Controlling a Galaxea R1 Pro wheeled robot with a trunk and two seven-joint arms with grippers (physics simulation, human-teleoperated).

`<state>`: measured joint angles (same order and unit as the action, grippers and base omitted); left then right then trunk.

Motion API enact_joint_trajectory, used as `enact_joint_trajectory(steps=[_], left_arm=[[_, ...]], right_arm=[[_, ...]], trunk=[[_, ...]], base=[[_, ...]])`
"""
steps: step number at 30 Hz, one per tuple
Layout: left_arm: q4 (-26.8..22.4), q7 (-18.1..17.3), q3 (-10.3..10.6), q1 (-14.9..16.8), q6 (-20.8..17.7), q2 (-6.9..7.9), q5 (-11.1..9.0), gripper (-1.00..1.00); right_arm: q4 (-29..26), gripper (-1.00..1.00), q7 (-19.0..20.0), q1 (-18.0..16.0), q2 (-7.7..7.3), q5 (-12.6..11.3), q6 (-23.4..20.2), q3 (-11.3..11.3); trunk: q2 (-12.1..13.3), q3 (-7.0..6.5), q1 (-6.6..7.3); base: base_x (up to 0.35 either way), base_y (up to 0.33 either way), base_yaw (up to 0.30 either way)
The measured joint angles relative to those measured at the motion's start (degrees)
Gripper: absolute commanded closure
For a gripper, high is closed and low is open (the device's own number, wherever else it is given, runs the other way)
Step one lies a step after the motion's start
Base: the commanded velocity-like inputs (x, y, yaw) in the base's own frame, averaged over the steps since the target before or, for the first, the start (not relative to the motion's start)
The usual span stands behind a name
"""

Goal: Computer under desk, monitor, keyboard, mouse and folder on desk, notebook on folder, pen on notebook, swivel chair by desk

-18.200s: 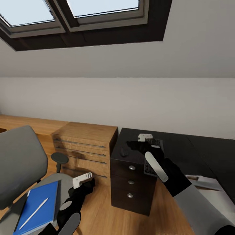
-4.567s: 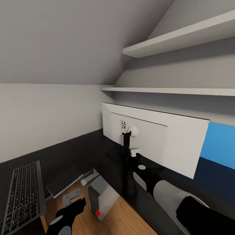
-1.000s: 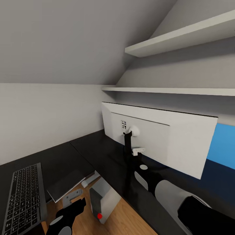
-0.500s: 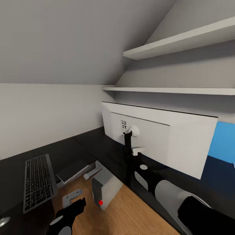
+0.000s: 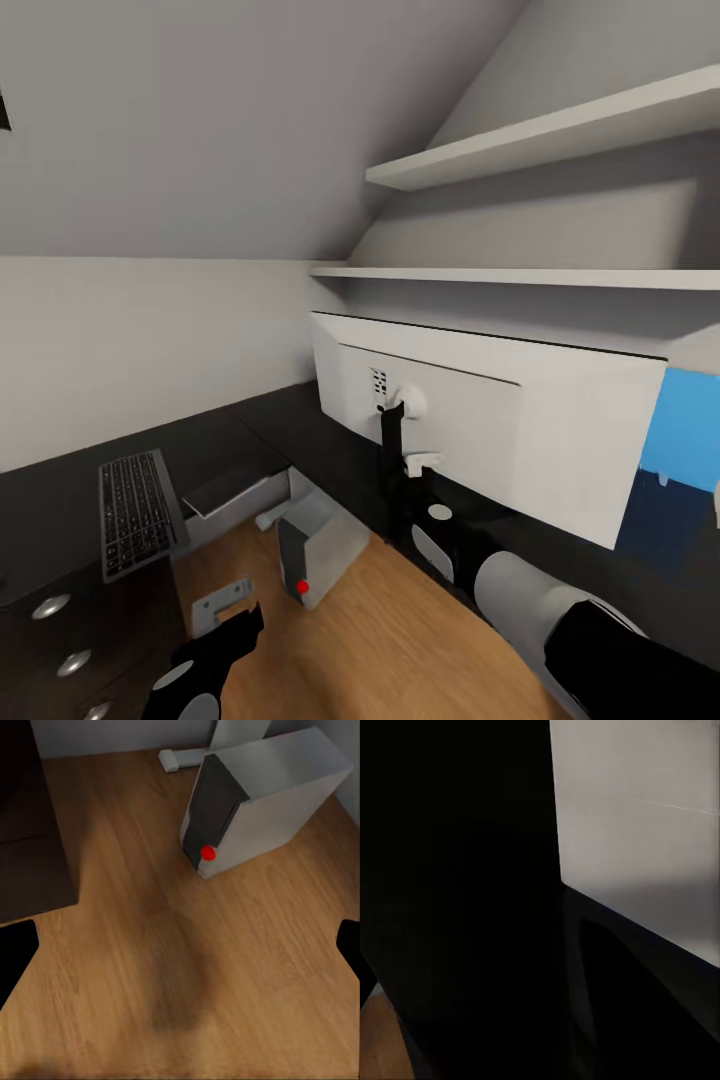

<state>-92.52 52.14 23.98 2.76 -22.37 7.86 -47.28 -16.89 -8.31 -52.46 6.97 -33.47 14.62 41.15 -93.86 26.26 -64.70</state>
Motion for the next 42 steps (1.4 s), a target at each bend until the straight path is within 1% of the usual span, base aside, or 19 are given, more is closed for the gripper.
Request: enact_joint_trajectory(steps=[8, 10, 13, 15, 17, 19, 21, 27, 29, 31, 32, 33, 35, 42], left_arm=[[0.0, 0.0, 0.0, 0.0, 0.0, 0.0, 0.0, -1.0], [0.1, 0.0, 0.0, 0.0, 0.0, 0.0, -0.1, -1.0], [0.5, 0.0, 0.0, 0.0, 0.1, 0.0, 0.0, -1.0], [0.5, 0.0, 0.0, 0.0, 0.1, 0.0, 0.0, -1.0], [0.5, 0.0, 0.0, 0.0, 0.1, 0.0, 0.0, -1.0], [0.5, 0.0, -0.1, 0.0, 0.1, 0.0, -0.1, -1.0], [0.5, 0.0, -0.1, 0.0, 0.0, 0.0, -0.1, -1.0], [0.5, 0.0, -0.1, 0.0, 0.1, 0.0, -0.1, -1.0], [0.6, 0.1, -0.1, 0.0, 0.1, 0.0, -0.1, -1.0], [0.7, 0.1, -0.1, 0.0, 0.1, 0.0, -0.1, -1.0], [0.9, 0.1, 0.0, 0.0, 0.1, 0.0, 0.0, -1.0], [0.9, 0.1, 0.0, 0.0, 0.2, 0.0, 0.0, -1.0], [1.0, 0.2, 0.0, 0.0, 0.3, 0.0, 0.0, -1.0], [1.1, 0.2, 0.0, 0.0, 0.2, -0.05, 0.0, -1.0]], right_arm=[[0.0, 1.0, 0.0, 0.0, 0.04, 0.0, 0.0, -0.2], [0.0, 1.0, 0.0, 0.0, 0.07, 0.0, 0.0, 0.2], [-0.1, 1.0, 0.0, 0.0, 0.04, 0.1, 0.0, -0.3], [-0.1, 1.0, 0.0, 0.0, 0.02, 0.0, 0.0, 0.2], [-0.1, 1.0, 0.0, 0.0, 0.02, 0.1, 0.0, -0.1], [-0.1, 1.0, 0.0, 0.0, 0.0, 0.0, 0.0, 0.2], [-0.2, 1.0, 0.0, 0.0, -0.01, 0.1, 0.0, -0.1], [-0.2, 1.0, 0.0, 0.0, -0.01, 0.1, 0.0, 0.1], [-0.2, 1.0, 0.0, 0.0, -0.02, 0.1, 0.0, 0.3], [-0.2, 1.0, 0.0, 0.0, -0.01, 0.1, 0.0, -0.2], [-0.2, 1.0, 0.0, 0.0, -0.01, 0.2, 0.0, -0.1], [-0.2, 1.0, 0.0, 0.0, -0.01, 0.1, 0.0, 0.3], [-0.2, 1.0, 0.0, 0.0, -0.01, 0.1, 0.0, -0.2], [-0.1, 1.0, 0.0, 0.0, 0.0, 0.1, 0.0, 0.1]], trunk=[[0.0, 0.0, 0.0], [0.0, 0.0, 0.01], [0.0, 0.0, 0.03], [0.0, 0.0, 0.03], [0.0, 0.0, 0.03], [0.0, 0.0, 0.03], [0.0, 0.0, 0.04], [0.0, 0.0, 0.04], [0.0, 0.0, 0.04], [0.0, 0.0, 0.04], [0.0, 0.0, 0.04], [0.0, 0.0, 0.04], [0.0, 0.0, 0.04], [0.0, 0.0, 0.04]], base=[[-0.327, -0.124, 0.041], [-0.24, -0.239, 0.161], [-0.04, -0.191, 0.18], [-0.015, -0.08, 0.181], [-0.007, -0.036, 0.181], [-0.002, -0.013, 0.181], [-0.001, -0.006, 0.181], [0.0, -0.03, 0.18], [0.0, -0.225, 0.169], [0.0, -0.268, 0.142], [0.0, -0.297, 0.082], [0.0, -0.31, 0.052], [0.0, -0.32, 0.027], [0.0, -0.33, 0.006]])
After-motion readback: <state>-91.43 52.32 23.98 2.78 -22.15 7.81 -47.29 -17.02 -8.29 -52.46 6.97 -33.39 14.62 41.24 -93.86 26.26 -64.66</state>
